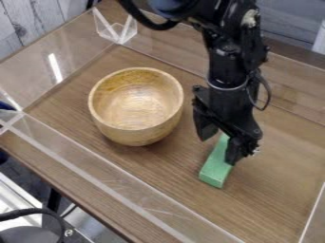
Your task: Remove the green block from inside the brown bowl and put it on the table
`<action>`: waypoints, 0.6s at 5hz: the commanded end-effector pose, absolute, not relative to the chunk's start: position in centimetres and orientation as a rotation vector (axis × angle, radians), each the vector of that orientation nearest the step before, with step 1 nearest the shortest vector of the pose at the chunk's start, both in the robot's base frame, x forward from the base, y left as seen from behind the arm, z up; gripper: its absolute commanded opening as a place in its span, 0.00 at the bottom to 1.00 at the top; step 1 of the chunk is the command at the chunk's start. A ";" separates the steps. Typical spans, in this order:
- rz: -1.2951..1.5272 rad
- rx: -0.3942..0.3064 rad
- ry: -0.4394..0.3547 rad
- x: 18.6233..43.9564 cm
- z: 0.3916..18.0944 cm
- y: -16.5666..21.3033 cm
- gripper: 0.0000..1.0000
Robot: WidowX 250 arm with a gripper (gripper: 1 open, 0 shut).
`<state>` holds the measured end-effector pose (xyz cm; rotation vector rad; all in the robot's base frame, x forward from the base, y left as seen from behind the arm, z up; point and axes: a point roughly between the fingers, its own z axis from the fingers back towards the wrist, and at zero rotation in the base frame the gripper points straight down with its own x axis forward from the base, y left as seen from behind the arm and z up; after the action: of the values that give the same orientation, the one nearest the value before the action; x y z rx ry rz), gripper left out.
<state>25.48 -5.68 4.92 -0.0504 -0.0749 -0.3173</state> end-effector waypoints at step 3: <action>-0.275 -0.065 -0.099 26.9 7.1 -6.0 1.00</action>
<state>25.71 -5.95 5.67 -0.0617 -0.0352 -0.2819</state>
